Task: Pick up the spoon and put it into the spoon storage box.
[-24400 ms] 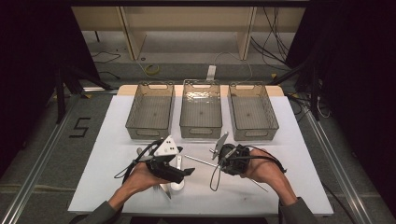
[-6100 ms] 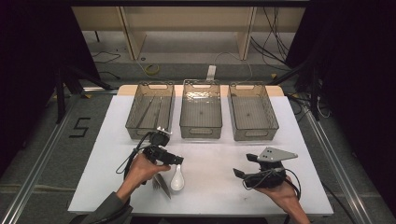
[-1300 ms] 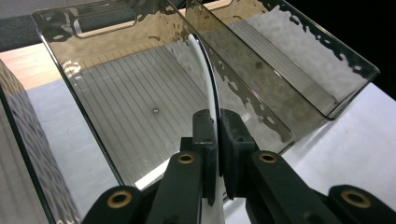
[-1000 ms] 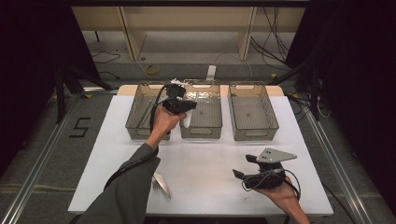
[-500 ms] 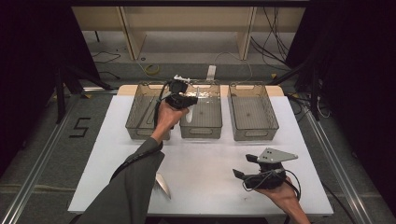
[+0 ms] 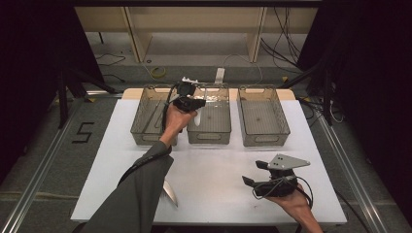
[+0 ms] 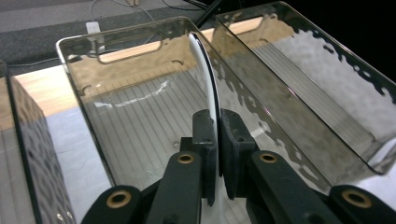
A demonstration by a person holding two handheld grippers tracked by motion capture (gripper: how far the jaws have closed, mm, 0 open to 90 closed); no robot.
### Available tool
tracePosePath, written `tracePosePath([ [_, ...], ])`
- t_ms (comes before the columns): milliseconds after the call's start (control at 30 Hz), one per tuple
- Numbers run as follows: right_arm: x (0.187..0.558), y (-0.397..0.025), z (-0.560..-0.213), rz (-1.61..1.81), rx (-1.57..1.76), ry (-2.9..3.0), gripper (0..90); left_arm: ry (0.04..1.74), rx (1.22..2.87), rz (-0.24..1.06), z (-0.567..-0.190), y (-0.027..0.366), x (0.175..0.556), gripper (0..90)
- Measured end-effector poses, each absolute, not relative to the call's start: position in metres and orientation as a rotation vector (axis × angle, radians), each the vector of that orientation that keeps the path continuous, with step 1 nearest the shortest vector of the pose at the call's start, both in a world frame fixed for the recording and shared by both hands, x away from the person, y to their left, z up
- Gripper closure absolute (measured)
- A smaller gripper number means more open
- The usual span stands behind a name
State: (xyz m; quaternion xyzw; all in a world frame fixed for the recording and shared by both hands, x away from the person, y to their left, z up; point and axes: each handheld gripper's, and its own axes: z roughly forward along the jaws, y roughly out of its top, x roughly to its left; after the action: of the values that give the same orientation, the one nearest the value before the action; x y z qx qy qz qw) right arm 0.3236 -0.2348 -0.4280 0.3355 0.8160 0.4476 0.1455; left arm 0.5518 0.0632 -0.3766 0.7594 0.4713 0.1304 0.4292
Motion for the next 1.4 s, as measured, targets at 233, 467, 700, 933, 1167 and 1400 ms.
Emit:
tracePosePath([
  [233, 0.324, -0.235, -0.428, 1.289, 0.965, 2.352, 26.9, 1.195, 1.906, 0.346, -0.383, 0.064, 0.556, 84.7],
  [467, 0.323, -0.235, -0.428, 1.29, 0.966, 2.352, 26.9, 1.201, 1.889, 0.344, -0.39, 0.062, 0.558, 84.4],
  [700, 0.323, -0.235, -0.428, 1.289, 0.967, 2.354, 26.9, 1.191, 1.889, 0.341, -0.392, 0.06, 0.558, 84.3],
  [933, 0.324, -0.235, -0.428, 1.29, 0.966, 2.354, 26.9, 1.193, 1.895, 0.337, -0.395, 0.059, 0.558, 84.1],
  [1167, 0.324, -0.235, -0.428, 1.29, 0.966, 2.353, 27.0, 1.191, 1.896, 0.332, -0.399, 0.056, 0.557, 84.0],
  [1400, 0.324, -0.235, -0.428, 1.291, 0.965, 2.355, 26.9, 1.184, 1.875, 0.316, -0.403, 0.05, 0.557, 80.2],
])
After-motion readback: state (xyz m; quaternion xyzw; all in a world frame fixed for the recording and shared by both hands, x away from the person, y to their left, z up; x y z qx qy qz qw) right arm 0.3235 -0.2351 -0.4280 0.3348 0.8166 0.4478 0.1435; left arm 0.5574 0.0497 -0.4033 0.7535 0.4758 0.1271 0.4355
